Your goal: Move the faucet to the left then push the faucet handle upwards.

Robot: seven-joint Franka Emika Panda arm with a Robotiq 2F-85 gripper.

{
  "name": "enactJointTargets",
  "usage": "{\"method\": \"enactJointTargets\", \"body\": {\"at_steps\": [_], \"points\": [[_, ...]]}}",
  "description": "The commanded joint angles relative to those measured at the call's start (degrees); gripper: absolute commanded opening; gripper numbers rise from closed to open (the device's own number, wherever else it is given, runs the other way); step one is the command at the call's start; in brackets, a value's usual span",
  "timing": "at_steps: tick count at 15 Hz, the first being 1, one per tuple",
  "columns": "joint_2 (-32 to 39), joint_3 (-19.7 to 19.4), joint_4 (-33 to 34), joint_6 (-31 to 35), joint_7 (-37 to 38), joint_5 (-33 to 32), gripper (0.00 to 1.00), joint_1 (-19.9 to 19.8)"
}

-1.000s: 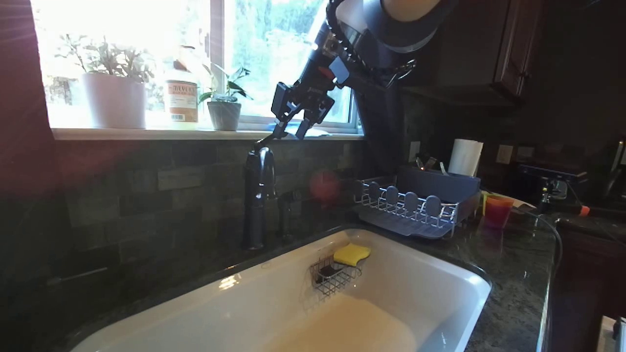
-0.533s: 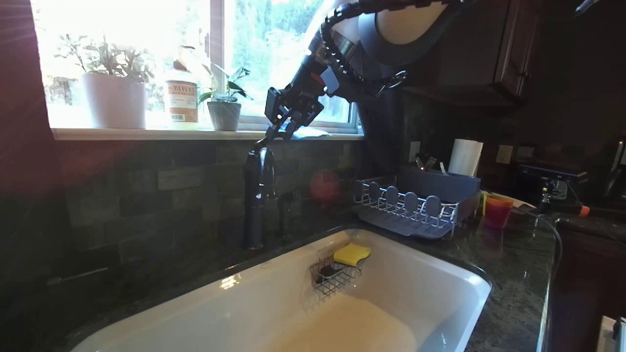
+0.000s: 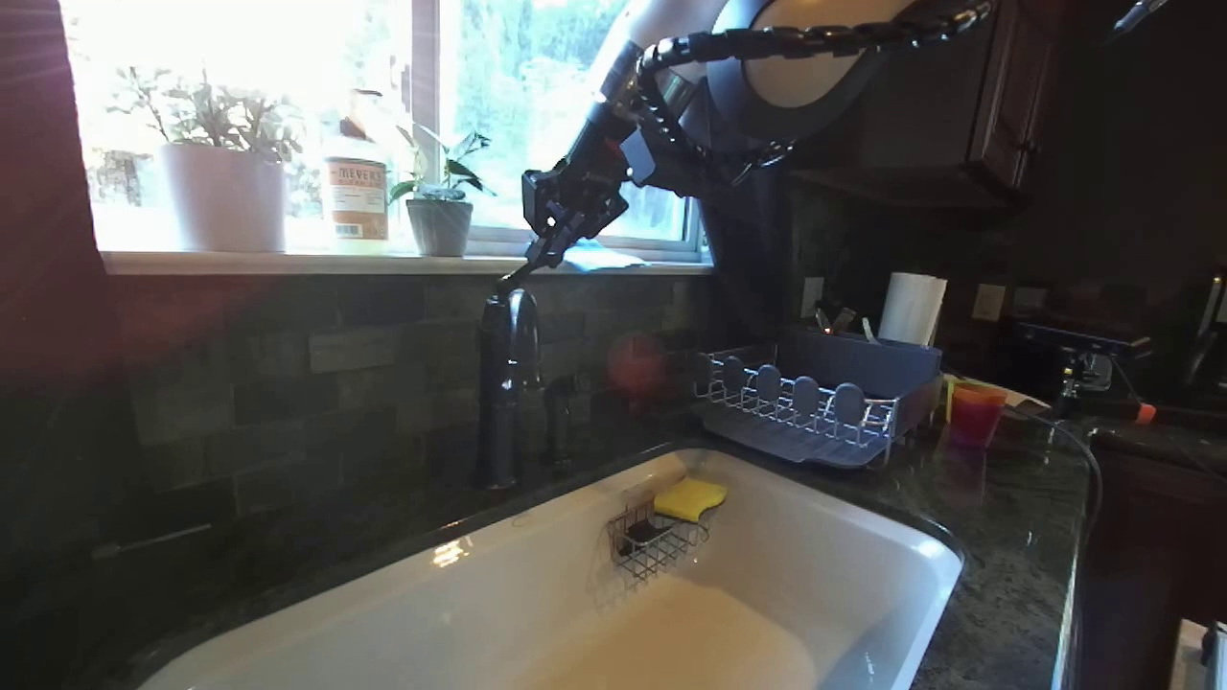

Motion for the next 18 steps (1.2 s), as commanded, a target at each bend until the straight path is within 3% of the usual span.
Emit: {"method": "enactJointTargets", "body": {"at_steps": [1,9,16,17,18], "points": [[-0.04,0.05,0.46,0.49,3.02,-2.1,0.05,-0.04],[-0.17,-0.57,-0.21,7.73,5.06,-4.93,0.05,-0.4],[1.03,-2.22,0.31,13.37,13.24,-16.75,0.05,-1.2],[1.08,-2.17,0.35,12.22,13.56,-17.1,0.47,-1.07],[0.97,-2.02,0.37,10.69,13.78,-17.07,0.47,-0.92]]}}
